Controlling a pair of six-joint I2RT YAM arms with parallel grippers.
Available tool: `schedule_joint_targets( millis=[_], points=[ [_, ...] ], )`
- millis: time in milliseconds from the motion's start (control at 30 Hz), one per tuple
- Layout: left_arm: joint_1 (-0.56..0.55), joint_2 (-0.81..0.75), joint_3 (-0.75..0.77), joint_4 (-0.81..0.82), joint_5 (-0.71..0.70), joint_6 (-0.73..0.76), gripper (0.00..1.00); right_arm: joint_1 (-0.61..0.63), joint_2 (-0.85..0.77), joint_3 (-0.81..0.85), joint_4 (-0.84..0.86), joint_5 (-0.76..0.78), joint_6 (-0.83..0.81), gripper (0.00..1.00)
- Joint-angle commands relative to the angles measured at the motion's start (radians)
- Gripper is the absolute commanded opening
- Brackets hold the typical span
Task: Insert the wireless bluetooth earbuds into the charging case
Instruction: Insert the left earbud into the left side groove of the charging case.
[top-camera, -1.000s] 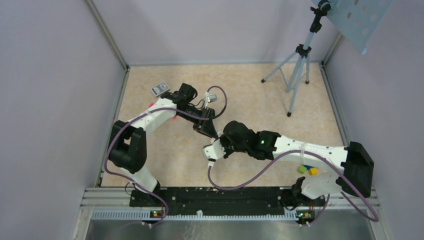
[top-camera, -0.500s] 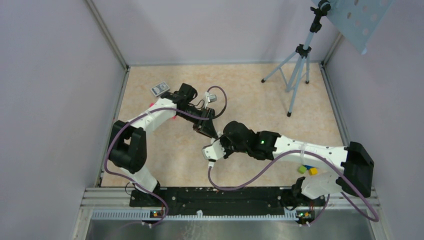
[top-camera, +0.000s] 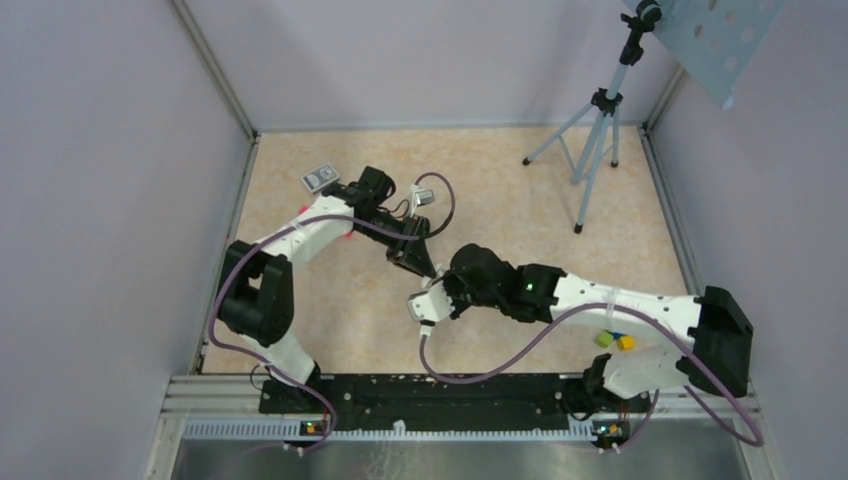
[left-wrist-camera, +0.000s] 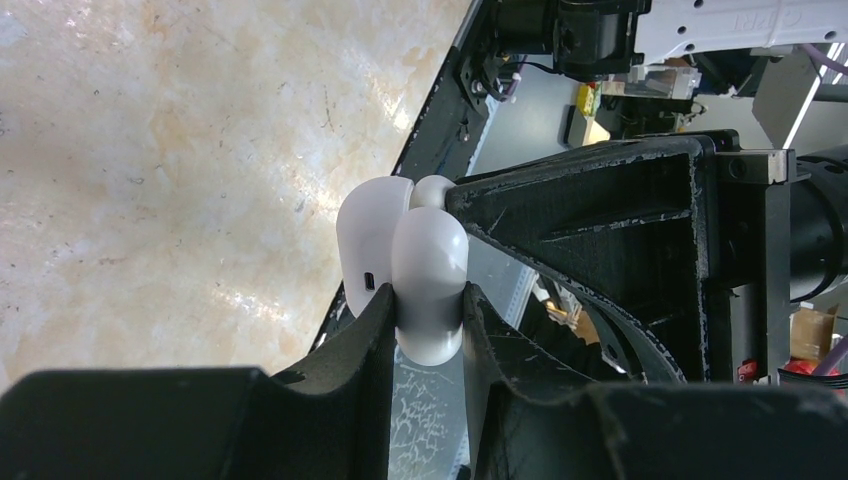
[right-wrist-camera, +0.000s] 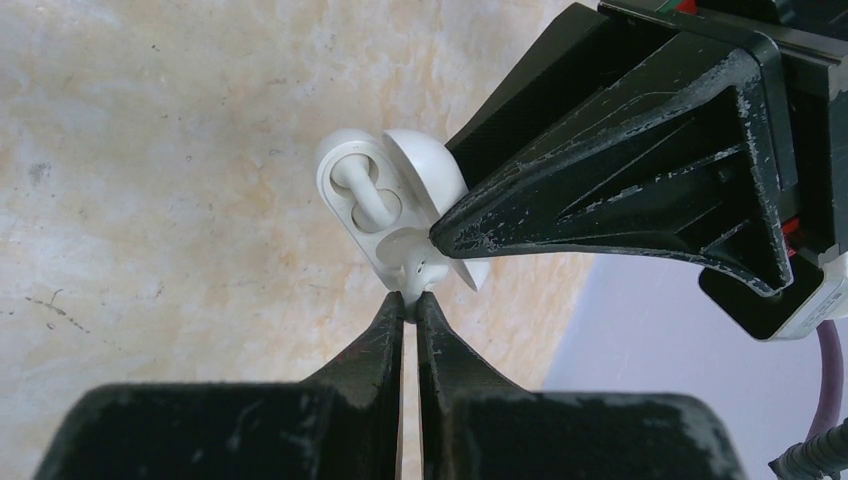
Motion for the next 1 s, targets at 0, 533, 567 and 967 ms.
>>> schedule_joint_targets(
  millis=[0, 533, 567, 967],
  points=[
    [-0.005, -0.005, 0.049, -0.036, 0.058, 0.001, 0.00, 0.007, -0.023, -0.019, -0.039, 0.017, -0.002, 0.00],
    [-0.006, 0.001, 0.065, -0.048, 0.057, 0.008, 0.00, 0.013, -0.013, -0.020, -0.053, -0.011, -0.009, 0.00],
    [-0.006, 0.001, 0.064, -0.047, 0.056, 0.008, 0.00, 0.015, -0.012, -0.020, -0.055, -0.011, -0.009, 0.00],
    [-0.006, 0.005, 0.065, -0.049, 0.056, 0.007, 0.00, 0.049, -0.012, -0.027, -0.070, 0.017, -0.029, 0.00]
  ],
)
